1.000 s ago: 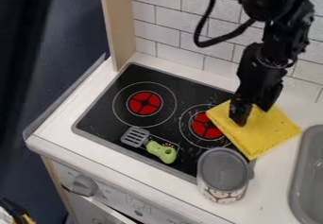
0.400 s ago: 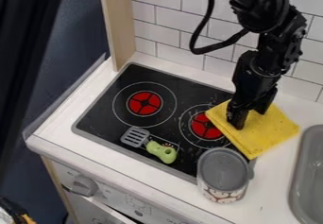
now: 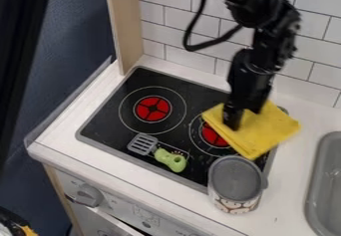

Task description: Move the yellow cloth to the left corner of the stove

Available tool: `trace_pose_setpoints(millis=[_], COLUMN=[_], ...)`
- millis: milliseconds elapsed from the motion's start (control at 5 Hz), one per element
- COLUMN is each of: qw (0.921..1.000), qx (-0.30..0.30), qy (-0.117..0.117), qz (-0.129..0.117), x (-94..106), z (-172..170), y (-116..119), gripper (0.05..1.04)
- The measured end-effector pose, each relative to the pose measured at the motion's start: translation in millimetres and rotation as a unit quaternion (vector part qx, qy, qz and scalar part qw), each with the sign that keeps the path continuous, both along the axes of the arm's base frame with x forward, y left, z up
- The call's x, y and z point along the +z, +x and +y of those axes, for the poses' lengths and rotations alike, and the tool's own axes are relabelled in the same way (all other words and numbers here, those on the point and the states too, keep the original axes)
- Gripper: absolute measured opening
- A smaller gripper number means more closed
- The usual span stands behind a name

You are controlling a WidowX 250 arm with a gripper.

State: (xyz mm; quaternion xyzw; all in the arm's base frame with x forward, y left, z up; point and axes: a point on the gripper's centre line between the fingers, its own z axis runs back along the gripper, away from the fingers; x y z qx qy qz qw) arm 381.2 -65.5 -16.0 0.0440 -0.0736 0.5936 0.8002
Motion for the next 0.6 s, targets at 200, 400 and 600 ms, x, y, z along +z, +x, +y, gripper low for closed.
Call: trace_pose_setpoints(millis=[200, 400, 600], qw=[0.9993, 0.9981, 0.9952], qx=[0.038, 0.06, 0.097], qy=[-0.006, 0.007, 0.008], qz=[0.003, 0.011, 0.011], x=[-2.9, -4.4, -5.4], z=[28.5, 50.3, 80.1], y=[11.0, 17.1, 21.3], gripper=[1.001, 1.001, 1.001])
